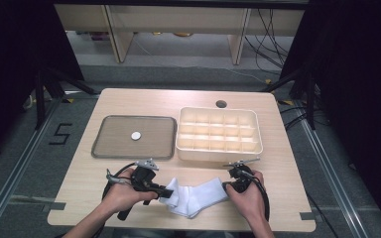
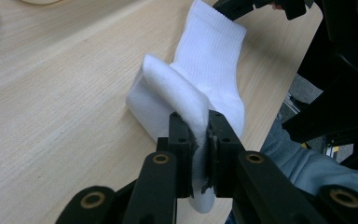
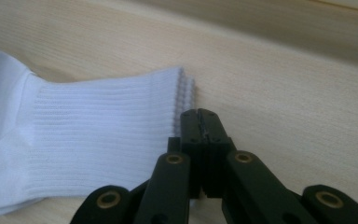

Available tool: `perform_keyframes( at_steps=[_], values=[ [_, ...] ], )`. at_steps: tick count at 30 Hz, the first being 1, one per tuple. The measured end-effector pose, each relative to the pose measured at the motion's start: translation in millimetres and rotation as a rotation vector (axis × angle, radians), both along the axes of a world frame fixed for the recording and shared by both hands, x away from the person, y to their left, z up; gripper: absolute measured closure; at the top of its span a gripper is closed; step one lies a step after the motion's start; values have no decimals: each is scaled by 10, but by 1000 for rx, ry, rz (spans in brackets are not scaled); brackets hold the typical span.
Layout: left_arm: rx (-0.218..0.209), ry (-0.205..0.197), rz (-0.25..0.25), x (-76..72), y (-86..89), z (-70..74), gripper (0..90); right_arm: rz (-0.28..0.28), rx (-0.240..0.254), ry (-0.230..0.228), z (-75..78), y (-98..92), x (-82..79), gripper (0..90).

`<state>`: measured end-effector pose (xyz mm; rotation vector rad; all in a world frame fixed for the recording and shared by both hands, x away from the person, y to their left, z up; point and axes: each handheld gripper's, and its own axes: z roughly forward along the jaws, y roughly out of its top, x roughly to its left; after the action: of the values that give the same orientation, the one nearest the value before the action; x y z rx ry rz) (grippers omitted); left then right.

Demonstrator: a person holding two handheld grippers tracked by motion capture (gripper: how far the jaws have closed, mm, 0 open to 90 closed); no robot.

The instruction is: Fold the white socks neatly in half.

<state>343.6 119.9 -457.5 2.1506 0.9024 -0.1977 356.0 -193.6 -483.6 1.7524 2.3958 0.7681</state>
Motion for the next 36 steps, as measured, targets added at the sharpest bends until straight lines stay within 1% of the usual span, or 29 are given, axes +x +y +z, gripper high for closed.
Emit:
perform_keyframes(
  at_steps=[1,2,3,4,5,6,8,9,10,11,12,13,14,15,16,19,20,21,22,23,26,27,28,29,30,31,32,34,36],
  values=[
    [-7,2,-3,-1,-6,-4,817,-2,-8,3,-6,3,2,897],
    [-9,4,-3,-4,-13,-3,817,4,4,3,-1,12,-2,896],
    [4,-1,1,-8,-21,4,817,5,1,-5,-9,20,0,897],
    [-2,1,0,-7,-26,1,816,-27,-11,23,-4,38,-2,897],
    [13,2,-1,-9,-29,12,817,-28,-24,20,-8,36,0,896],
    [-12,2,-4,-7,-39,-6,817,-17,-15,24,-12,43,1,896],
    [-6,2,-10,-10,-47,-6,817,-23,-30,26,-17,50,1,896],
    [-17,6,-14,-8,-53,-12,817,-4,-4,16,-23,59,3,896],
    [-17,6,-14,-8,-53,-12,816,-4,-4,16,-23,59,3,896],
    [-12,-3,-14,-7,-58,-12,816,-38,-8,36,-16,87,0,896],
    [-12,-3,-14,-7,-58,-12,816,-38,-8,36,-16,87,0,896],
    [-16,1,-12,-7,-63,-3,816,-16,-18,28,-18,82,-9,896],
    [-12,1,-12,-7,-64,4,817,-14,-21,23,-19,83,-13,896],
    [-17,4,-15,-5,-66,5,817,-5,-9,18,-18,86,-18,896],
    [-17,4,-15,-5,-66,5,817,35,-10,5,-21,63,-22,896],
    [-11,-2,-17,-5,-78,0,817,38,-6,-11,-37,76,-8,896],
    [-6,1,-23,-6,-83,-1,816,13,-6,5,-31,90,-14,895],
    [-8,4,-20,-12,-91,-5,816,24,-26,-2,-32,77,-14,896],
    [-8,4,-20,-12,-91,-5,816,13,-9,0,-28,92,-17,896],
    [13,3,-18,-22,-101,3,816,8,-9,3,-24,100,-19,896],
    [17,4,-24,-18,-111,4,816,14,-2,-4,-19,111,-30,896],
    [12,2,-25,-9,-123,3,816,17,-1,-4,-19,114,-33,896],
    [-11,6,-29,-3,-129,-6,816,23,-6,-9,-33,120,-27,896],
    [-8,-1,-19,-6,-135,3,816,34,-13,-10,-34,116,-31,896],
    [-22,-11,-11,-11,-144,-3,816,33,-22,-12,-34,117,-35,896],
    [-17,-7,-27,-4,-140,7,816,16,-8,2,-25,133,-46,896],
    [-17,-7,-27,-4,-140,7,816,6,-12,3,-26,137,-50,896],
    [-17,-10,-26,-7,-153,13,816,30,-12,-13,-32,127,-49,896],
    [-17,-6,-32,-6,-167,12,816,29,-15,-12,-33,142,-51,896]
  ],
)
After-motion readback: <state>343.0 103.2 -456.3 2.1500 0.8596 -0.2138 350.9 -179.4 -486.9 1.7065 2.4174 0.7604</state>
